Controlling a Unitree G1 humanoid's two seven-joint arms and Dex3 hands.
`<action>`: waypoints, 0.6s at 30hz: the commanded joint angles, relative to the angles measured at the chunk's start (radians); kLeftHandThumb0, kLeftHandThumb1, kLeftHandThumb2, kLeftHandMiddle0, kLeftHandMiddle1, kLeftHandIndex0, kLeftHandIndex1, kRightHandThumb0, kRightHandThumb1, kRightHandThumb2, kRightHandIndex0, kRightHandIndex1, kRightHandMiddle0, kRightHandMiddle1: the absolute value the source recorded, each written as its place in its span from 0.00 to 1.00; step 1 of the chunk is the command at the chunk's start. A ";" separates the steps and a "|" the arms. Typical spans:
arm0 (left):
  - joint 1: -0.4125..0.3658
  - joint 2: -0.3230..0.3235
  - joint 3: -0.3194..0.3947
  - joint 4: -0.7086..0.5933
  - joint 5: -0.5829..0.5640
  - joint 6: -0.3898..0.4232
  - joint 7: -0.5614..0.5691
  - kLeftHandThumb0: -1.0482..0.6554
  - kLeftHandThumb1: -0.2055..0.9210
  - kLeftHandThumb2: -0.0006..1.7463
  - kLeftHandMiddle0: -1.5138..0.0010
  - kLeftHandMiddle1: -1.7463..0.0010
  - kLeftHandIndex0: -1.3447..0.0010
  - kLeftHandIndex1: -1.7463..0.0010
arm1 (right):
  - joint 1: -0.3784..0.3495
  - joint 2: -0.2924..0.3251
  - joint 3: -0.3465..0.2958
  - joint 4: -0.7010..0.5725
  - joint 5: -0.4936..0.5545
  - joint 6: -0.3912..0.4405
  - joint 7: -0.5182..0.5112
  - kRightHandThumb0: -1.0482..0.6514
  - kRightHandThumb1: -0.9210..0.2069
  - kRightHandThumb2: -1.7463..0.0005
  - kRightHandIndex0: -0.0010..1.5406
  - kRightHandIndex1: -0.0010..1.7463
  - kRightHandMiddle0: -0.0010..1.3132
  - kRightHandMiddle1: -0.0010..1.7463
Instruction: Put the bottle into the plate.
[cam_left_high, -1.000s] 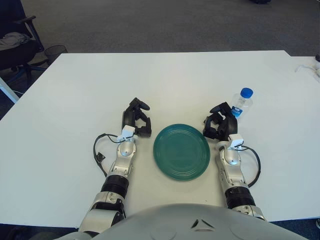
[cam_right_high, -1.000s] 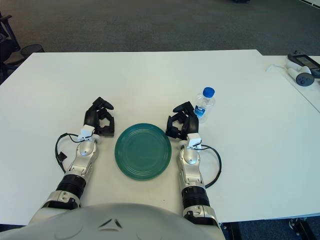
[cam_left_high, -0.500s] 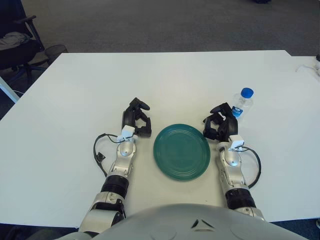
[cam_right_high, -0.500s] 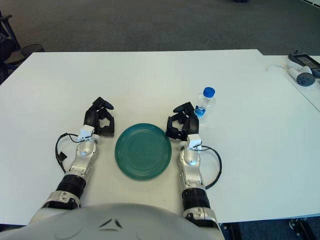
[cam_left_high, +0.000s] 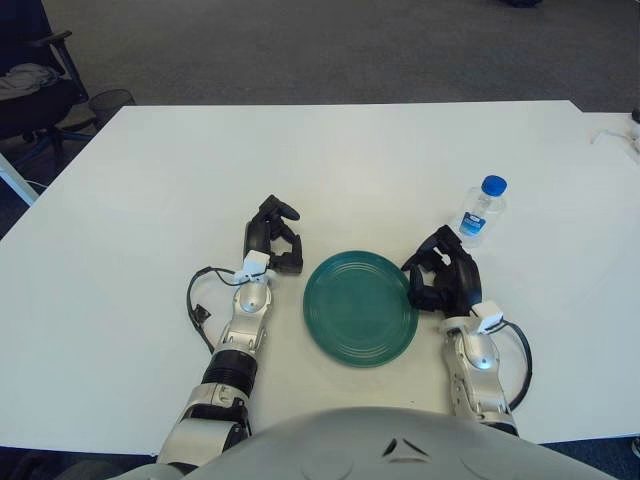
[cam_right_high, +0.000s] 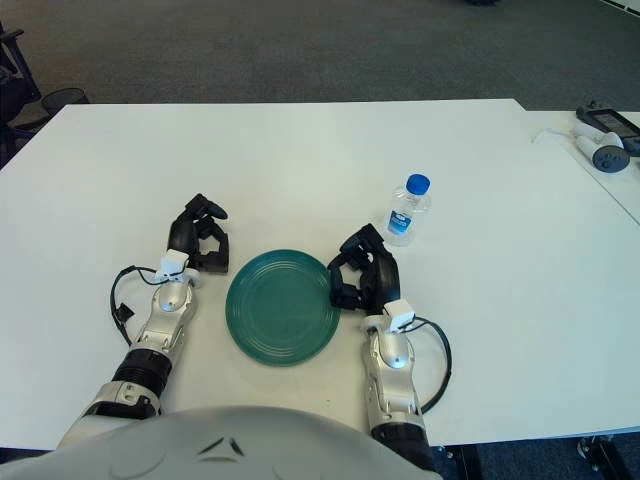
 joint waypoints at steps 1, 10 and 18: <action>0.061 0.009 -0.004 0.052 0.011 0.018 -0.004 0.62 0.13 1.00 0.41 0.01 0.49 0.00 | 0.129 -0.009 -0.019 0.027 0.041 0.036 0.017 0.61 0.69 0.16 0.49 0.99 0.44 0.92; 0.062 0.009 -0.002 0.053 0.010 0.009 -0.001 0.61 0.13 1.00 0.42 0.00 0.49 0.00 | 0.194 -0.003 -0.043 -0.021 0.026 0.045 -0.016 0.61 0.68 0.18 0.48 1.00 0.50 0.85; 0.052 0.012 0.002 0.070 0.003 -0.008 -0.008 0.62 0.13 1.00 0.42 0.00 0.49 0.00 | 0.194 0.015 -0.054 -0.006 -0.019 0.023 -0.084 0.61 0.68 0.17 0.47 1.00 0.47 0.89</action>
